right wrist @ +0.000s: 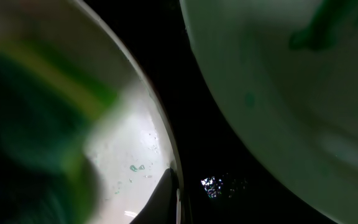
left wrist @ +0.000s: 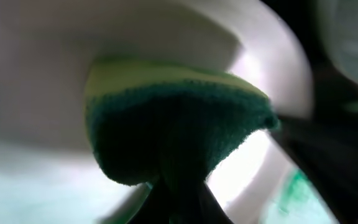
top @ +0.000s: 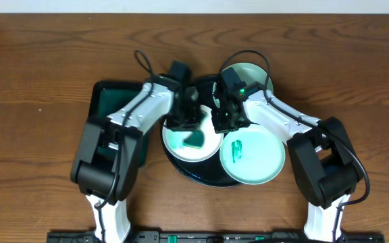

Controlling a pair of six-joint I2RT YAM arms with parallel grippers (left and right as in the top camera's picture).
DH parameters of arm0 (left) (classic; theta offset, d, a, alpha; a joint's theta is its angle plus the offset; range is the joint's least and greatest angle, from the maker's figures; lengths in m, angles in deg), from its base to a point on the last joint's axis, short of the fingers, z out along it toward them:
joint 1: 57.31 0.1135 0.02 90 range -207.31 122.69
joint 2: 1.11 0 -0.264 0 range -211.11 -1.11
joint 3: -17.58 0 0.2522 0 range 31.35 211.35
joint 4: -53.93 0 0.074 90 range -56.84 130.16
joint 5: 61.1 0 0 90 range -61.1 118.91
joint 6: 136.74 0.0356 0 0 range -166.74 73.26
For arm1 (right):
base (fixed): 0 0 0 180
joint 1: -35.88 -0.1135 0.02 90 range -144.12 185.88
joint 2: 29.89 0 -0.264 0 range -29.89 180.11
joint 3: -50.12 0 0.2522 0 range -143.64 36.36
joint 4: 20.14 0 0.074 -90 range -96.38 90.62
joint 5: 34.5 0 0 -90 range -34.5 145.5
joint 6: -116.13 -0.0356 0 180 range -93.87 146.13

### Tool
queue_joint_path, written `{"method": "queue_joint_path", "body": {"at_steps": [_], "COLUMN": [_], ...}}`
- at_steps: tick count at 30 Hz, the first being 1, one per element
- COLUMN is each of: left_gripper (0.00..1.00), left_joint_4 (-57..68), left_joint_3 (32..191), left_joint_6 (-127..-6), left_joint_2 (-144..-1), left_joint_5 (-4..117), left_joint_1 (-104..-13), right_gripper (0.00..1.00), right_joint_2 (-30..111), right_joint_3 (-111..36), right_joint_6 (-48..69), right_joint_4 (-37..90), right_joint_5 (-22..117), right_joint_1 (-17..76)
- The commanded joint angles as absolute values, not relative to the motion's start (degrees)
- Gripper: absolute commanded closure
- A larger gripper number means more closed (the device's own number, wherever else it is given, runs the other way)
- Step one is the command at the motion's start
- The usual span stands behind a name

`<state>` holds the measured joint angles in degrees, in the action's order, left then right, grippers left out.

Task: Clean dirty plates on tray and stack at the side
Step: 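Scrub the white plate with the sponge in the left gripper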

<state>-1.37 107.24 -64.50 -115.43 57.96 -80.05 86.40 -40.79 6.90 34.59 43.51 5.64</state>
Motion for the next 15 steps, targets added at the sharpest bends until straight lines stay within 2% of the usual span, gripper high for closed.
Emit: {"method": "queue_joint_path", "body": {"at_steps": [1,8,15], "left_gripper": [0.93,0.93,0.92], "left_joint_4": [-0.8,-2.6,-8.9], "left_joint_3": [107.4,107.4,107.4], "left_joint_6": [-64.0,-65.5,-66.6], "left_joint_2": [-117.1,-117.1,-117.1], "left_joint_5": [66.7,57.3,35.1], "left_joint_1": [-81.7,-76.7,-70.1], "right_gripper": [0.98,0.98,0.98], "right_joint_2": [87.4,87.4,87.4], "right_joint_3": [-40.0,-40.0,-40.0], "right_joint_6": [8.0,8.0,8.1], "right_joint_4": [35.4,35.7,35.5], "right_joint_5": [43.0,43.0,43.1], "right_joint_1": [5.5,5.5,5.5]}}
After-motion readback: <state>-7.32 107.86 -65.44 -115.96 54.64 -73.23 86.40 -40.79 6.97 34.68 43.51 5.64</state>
